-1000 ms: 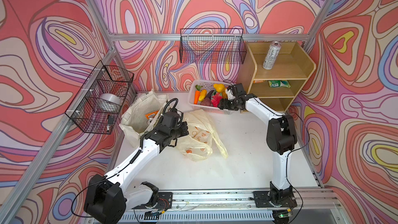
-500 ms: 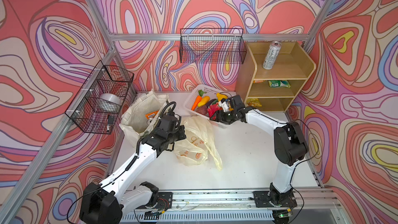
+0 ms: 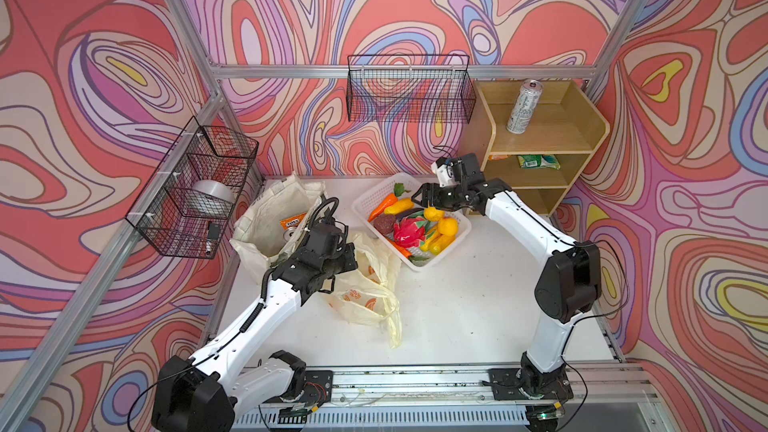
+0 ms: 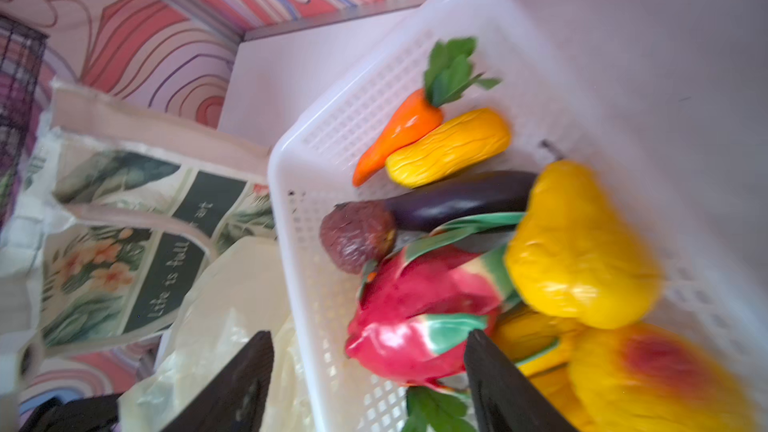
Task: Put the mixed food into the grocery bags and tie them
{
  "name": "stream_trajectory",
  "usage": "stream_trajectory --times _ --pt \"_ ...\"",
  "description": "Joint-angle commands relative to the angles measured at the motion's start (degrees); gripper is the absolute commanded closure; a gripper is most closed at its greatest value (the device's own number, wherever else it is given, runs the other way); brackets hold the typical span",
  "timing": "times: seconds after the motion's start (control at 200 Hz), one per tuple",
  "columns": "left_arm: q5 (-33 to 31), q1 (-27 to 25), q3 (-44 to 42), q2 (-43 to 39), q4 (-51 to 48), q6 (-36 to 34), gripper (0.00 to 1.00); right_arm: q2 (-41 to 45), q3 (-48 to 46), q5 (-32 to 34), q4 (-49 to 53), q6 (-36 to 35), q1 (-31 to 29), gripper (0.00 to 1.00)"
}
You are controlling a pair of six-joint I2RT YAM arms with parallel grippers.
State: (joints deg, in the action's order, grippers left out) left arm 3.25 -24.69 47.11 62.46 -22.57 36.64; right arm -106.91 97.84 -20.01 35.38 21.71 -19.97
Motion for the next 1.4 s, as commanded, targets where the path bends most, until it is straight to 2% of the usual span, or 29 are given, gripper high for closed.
stream_trajectory --times 0.0,0.15,0.275,0.461,1.002,1.157,1.397 --pt "-1.51 0.39 -0.75 -1.67 -1.84 0.28 1.00 -1.48 -0.39 6.42 5.42 -2.71 1.24 0.25" --pt "-1.92 0.34 -0.97 -2.05 -1.78 0.47 1.00 0.41 -5.67 6.19 4.92 -2.37 1.25 0.27" --pt "-1.69 0.34 -0.75 -1.61 -1.14 0.44 1.00 4.98 -15.96 3.26 1.09 0.00 1.09 0.30" --pt "-0.89 0.34 -0.27 -0.32 -0.13 0.40 1.00 10.57 -27.12 2.72 0.23 1.48 0.94 0.31" --pt "-0.04 0.37 -0.29 1.62 2.31 0.45 1.00 37.25 -53.94 0.45 7.84 13.80 0.98 0.31" --pt "0.03 0.37 0.22 1.86 2.17 0.28 1.00 41.56 -51.17 3.58 11.28 13.50 1.06 0.30" --pt "0.95 0.34 1.40 3.20 2.24 0.40 1.00 31.58 -29.39 6.05 11.27 7.06 1.29 0.27"
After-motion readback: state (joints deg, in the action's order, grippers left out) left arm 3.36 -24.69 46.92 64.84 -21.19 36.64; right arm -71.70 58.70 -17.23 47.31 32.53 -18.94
